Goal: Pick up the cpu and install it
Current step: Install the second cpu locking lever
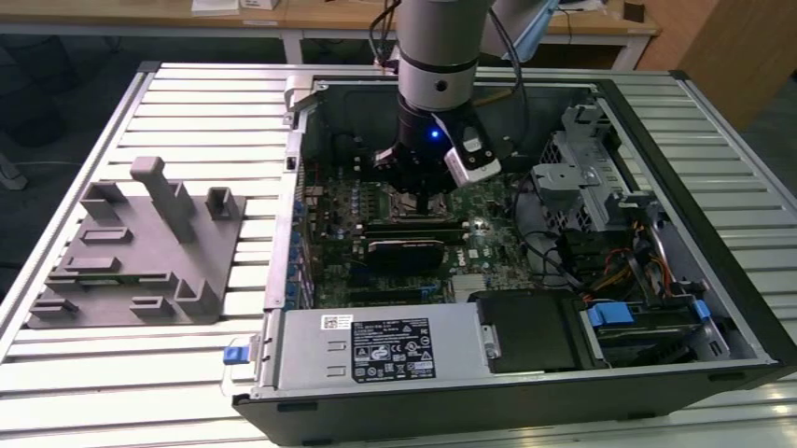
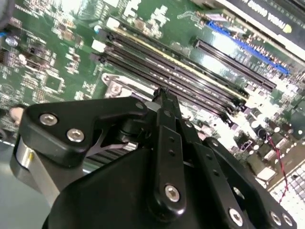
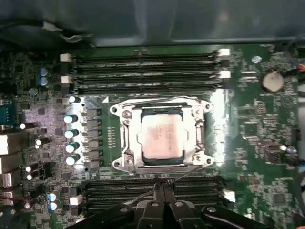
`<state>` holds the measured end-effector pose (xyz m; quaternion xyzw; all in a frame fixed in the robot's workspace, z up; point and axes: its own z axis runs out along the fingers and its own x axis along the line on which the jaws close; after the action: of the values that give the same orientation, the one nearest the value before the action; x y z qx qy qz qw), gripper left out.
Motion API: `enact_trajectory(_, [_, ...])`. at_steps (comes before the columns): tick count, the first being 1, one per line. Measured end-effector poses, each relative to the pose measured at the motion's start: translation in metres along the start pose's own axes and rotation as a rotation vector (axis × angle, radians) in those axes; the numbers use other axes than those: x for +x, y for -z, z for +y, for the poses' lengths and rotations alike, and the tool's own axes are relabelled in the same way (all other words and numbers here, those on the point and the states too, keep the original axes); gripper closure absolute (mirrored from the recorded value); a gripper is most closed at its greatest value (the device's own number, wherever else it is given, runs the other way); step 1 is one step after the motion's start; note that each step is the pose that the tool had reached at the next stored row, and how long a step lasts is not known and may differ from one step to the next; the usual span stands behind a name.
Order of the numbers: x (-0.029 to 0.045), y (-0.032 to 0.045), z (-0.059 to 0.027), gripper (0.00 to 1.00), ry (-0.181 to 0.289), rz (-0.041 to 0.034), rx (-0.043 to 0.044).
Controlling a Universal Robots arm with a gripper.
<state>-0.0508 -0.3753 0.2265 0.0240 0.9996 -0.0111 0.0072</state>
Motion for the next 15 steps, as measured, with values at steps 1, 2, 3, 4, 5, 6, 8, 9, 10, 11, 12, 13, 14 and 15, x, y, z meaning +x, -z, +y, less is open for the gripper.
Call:
enact_trajectory(1, [0.0020,-0.0015,-0.0001,0.89,0.005,0.0000,-0.0025])
enact_trajectory(2, [0.0036,-0.0028,-0.0003,0.89,0.011,0.0001,-0.0062])
enact_trajectory(3, [0.0050,-0.0039,-0.0004,0.89,0.018,0.0002,-0.0103])
enact_trajectory(4, [0.0063,-0.0048,-0.0006,0.89,0.023,0.0002,-0.0141])
enact_trajectory(5, [0.0077,-0.0054,-0.0013,0.89,0.027,0.0002,-0.0157])
enact_trajectory(6, [0.0096,-0.0059,-0.0023,0.89,0.029,0.0001,-0.0166])
enact_trajectory(8, [0.0142,-0.0065,-0.0043,0.89,0.030,0.0002,-0.0183])
enact_trajectory(9, [0.0156,-0.0068,-0.0056,0.89,0.030,0.0001,-0.0192])
enact_trajectory(10, [0.0160,-0.0068,-0.0062,0.89,0.031,0.0001,-0.0193])
enact_trajectory(11, [0.0162,-0.0068,-0.0062,0.89,0.031,0.0001,-0.0192])
enact_trajectory(12, [0.0163,-0.0068,-0.0065,0.89,0.031,0.0001,-0.0194])
enact_trajectory(13, [0.0166,-0.0070,-0.0076,0.89,0.031,0.0005,-0.0234])
enact_trajectory(14, [0.0167,-0.0076,-0.0090,0.89,0.031,0.0005,-0.0317])
enact_trajectory(15, [0.0170,-0.0082,-0.0105,0.89,0.031,0.0007,-0.0382])
